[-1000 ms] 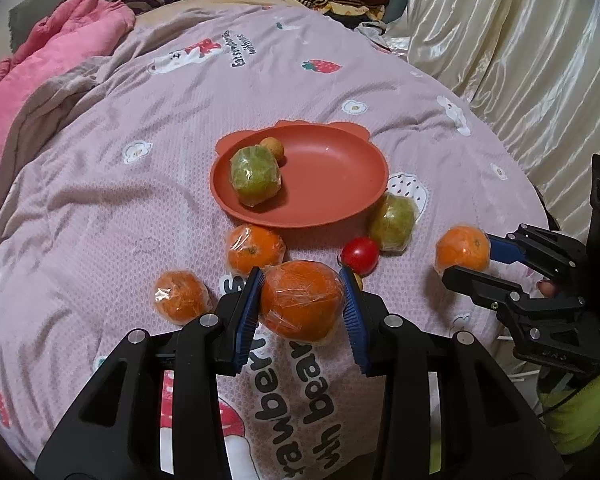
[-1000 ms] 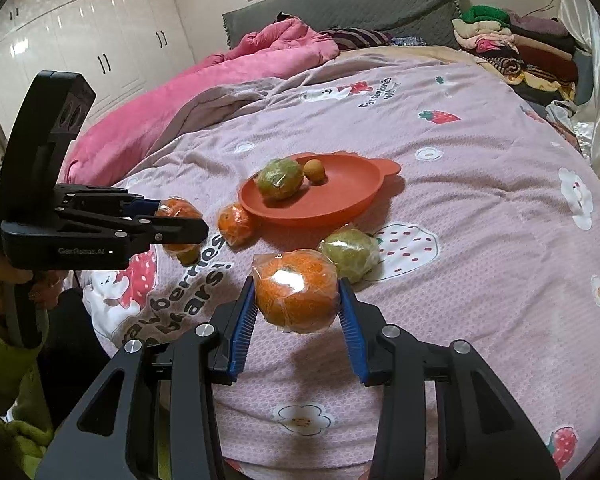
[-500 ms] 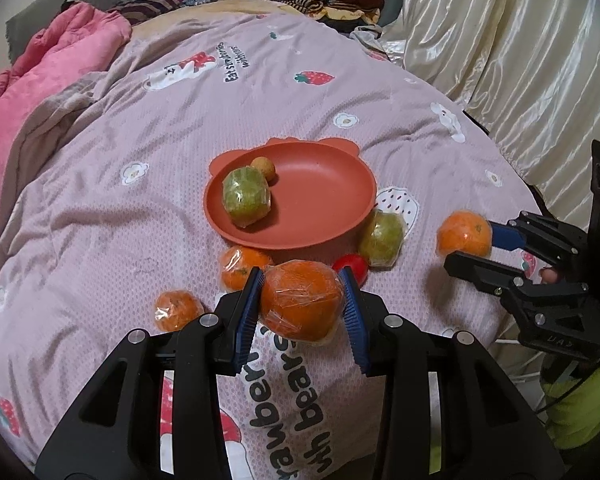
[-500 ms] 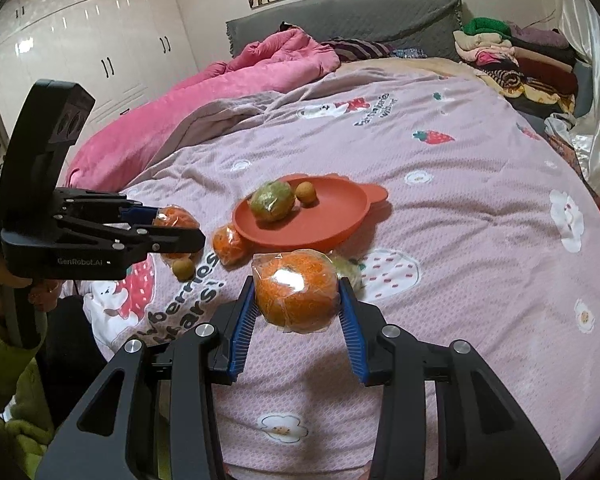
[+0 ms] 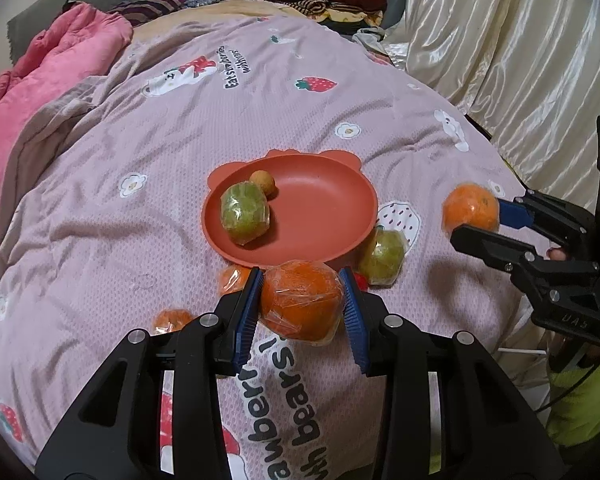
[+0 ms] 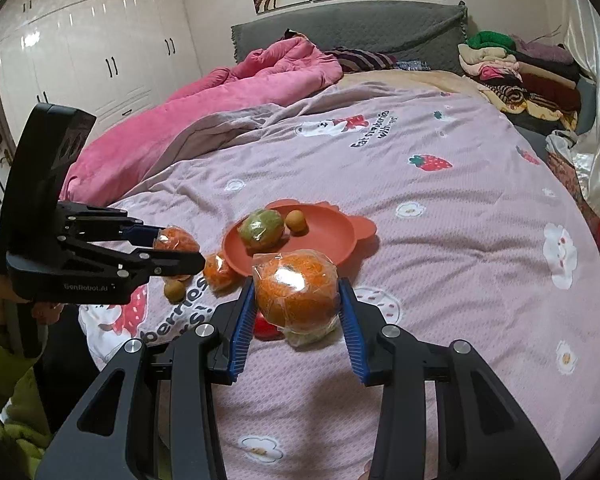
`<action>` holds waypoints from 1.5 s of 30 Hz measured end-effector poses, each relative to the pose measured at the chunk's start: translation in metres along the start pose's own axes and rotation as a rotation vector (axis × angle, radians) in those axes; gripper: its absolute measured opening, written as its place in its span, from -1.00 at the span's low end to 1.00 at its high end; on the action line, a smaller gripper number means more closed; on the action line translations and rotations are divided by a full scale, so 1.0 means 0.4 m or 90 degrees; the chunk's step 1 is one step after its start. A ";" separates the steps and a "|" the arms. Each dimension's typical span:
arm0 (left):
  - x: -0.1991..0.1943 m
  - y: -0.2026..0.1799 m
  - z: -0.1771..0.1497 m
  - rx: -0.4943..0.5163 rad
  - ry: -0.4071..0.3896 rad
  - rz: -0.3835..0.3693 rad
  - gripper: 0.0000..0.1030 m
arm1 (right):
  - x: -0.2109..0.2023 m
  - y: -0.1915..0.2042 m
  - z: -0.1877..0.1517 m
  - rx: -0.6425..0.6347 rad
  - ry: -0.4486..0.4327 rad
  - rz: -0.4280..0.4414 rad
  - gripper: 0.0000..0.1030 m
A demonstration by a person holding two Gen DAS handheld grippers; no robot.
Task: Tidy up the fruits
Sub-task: 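Carry both wrapped oranges over the orange plate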
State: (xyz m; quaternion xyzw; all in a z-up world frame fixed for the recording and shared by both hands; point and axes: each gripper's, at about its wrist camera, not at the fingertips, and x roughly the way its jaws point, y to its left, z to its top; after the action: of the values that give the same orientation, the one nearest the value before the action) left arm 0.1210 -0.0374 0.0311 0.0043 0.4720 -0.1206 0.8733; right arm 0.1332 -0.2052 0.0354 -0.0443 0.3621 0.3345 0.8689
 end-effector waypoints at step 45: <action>0.135 0.012 0.068 -0.012 0.028 -0.019 -0.40 | 0.142 -0.066 0.134 -0.026 0.044 0.024 -0.25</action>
State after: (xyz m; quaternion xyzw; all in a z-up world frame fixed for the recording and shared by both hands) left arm 0.1727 -0.0471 0.0010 -0.0081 0.4922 -0.1289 0.8609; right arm 0.2108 -0.1774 0.0328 -0.0666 0.3857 0.3567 0.8483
